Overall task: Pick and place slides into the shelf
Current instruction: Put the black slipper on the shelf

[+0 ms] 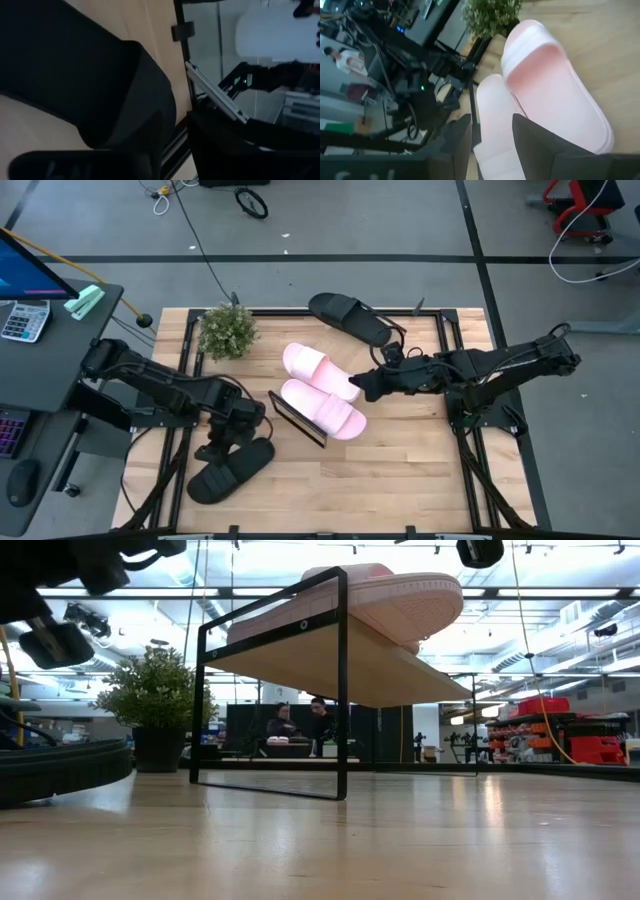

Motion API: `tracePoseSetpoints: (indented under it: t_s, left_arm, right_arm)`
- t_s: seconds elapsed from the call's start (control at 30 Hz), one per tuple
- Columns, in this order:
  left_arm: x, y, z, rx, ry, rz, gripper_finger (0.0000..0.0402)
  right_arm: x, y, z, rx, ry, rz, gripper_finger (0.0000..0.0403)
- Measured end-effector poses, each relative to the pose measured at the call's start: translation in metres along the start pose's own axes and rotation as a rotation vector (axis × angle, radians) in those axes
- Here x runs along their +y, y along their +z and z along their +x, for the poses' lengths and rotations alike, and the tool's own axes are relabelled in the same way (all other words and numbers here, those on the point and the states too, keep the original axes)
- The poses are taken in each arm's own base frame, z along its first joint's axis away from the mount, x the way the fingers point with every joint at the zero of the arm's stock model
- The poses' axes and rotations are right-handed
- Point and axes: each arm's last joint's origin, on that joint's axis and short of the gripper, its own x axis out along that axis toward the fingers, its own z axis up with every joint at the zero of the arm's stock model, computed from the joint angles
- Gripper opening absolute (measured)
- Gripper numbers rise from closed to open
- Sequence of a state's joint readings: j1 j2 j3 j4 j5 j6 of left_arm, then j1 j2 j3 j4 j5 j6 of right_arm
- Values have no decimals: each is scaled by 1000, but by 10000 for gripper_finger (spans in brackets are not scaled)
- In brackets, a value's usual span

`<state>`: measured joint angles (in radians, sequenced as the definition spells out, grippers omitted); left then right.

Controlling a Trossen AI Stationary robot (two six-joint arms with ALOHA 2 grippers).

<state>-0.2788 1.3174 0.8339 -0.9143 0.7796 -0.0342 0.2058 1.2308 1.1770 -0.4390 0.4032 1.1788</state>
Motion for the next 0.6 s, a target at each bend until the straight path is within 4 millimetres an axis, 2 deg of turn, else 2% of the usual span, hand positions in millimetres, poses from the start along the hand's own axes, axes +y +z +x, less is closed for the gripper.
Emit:
tracePoseSetpoints:
  t_s: [0.3, 0.6]
  left_arm:
    - [-1, 1, 4, 4, 80, 188, 164]
    - [1, 8, 5, -46, 166, 239, 219]
  right_arm:
    - [3, 2, 3, -72, 12, 40, 149]
    - [2, -10, 27, -60, -31, 54, 149]
